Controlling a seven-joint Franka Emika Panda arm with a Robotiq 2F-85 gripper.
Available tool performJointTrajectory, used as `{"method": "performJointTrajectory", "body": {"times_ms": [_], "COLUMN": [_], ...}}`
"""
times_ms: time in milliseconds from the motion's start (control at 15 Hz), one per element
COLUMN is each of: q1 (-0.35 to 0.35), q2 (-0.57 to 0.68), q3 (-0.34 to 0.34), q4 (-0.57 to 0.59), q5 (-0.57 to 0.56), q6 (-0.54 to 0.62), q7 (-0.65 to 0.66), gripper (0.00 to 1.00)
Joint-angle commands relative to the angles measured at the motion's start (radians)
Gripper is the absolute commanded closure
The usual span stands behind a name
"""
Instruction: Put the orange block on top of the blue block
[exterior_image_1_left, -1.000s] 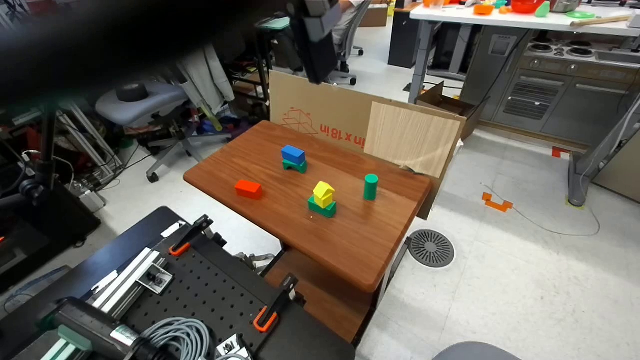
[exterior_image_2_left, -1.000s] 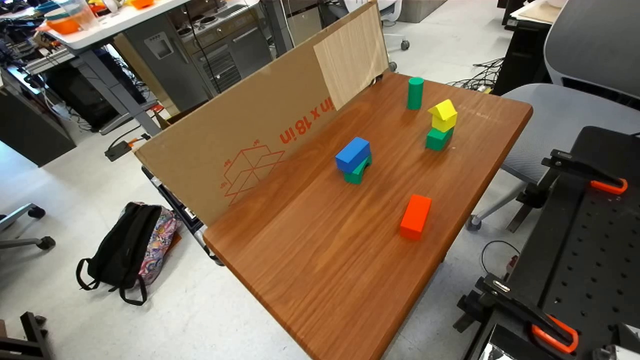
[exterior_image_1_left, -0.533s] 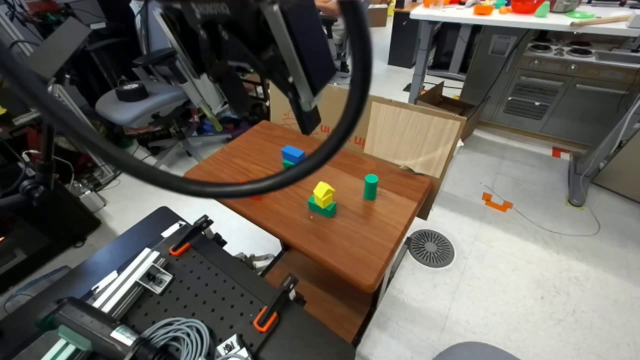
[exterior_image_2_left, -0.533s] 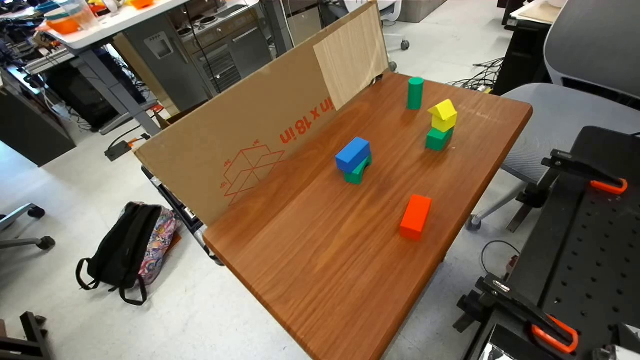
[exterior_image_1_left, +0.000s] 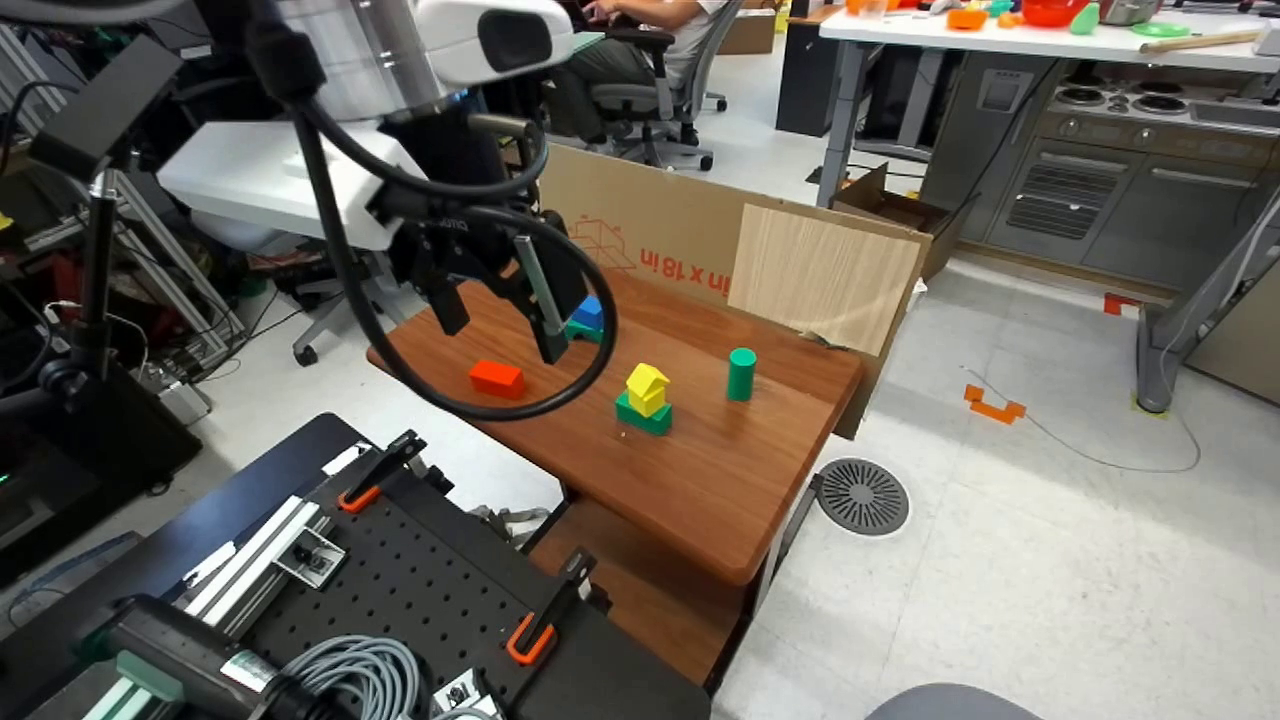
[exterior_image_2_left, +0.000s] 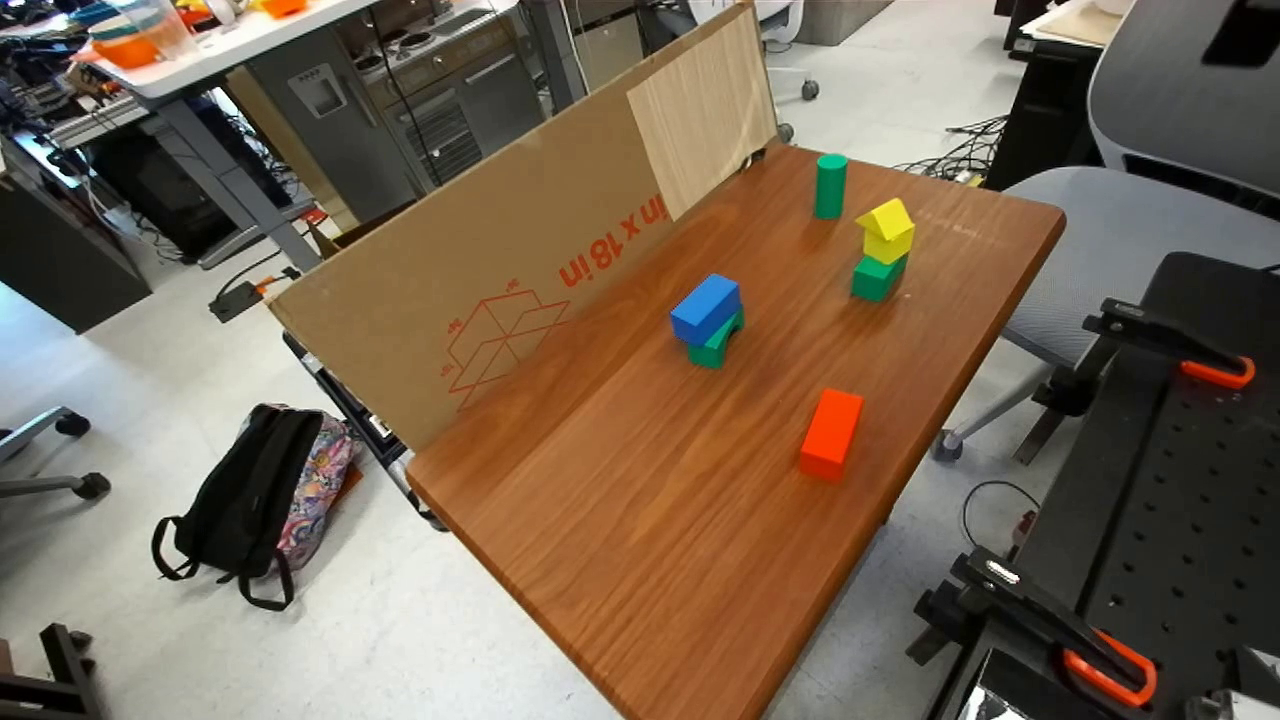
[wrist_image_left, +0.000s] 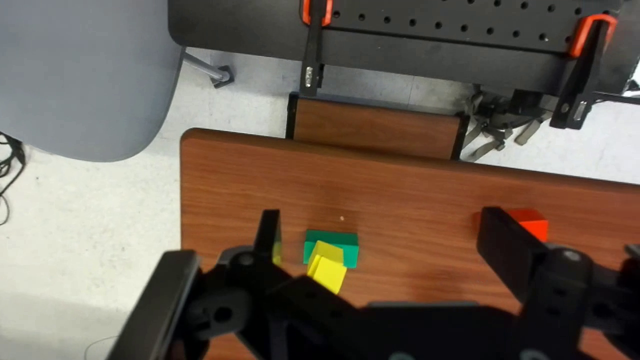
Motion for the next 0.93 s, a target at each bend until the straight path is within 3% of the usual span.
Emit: {"method": "performJointTrajectory", "body": {"times_ms": [0, 867], "q1": [0.048, 0.102], "q2": [0.089, 0.367], "q3": [0.037, 0.202], "q4": [0.013, 0.072], "q5": [0.032, 0.004], "q6": [0.047, 0.233], "q7": [0.014, 0.251], "gripper": [0.00, 0.00]}}
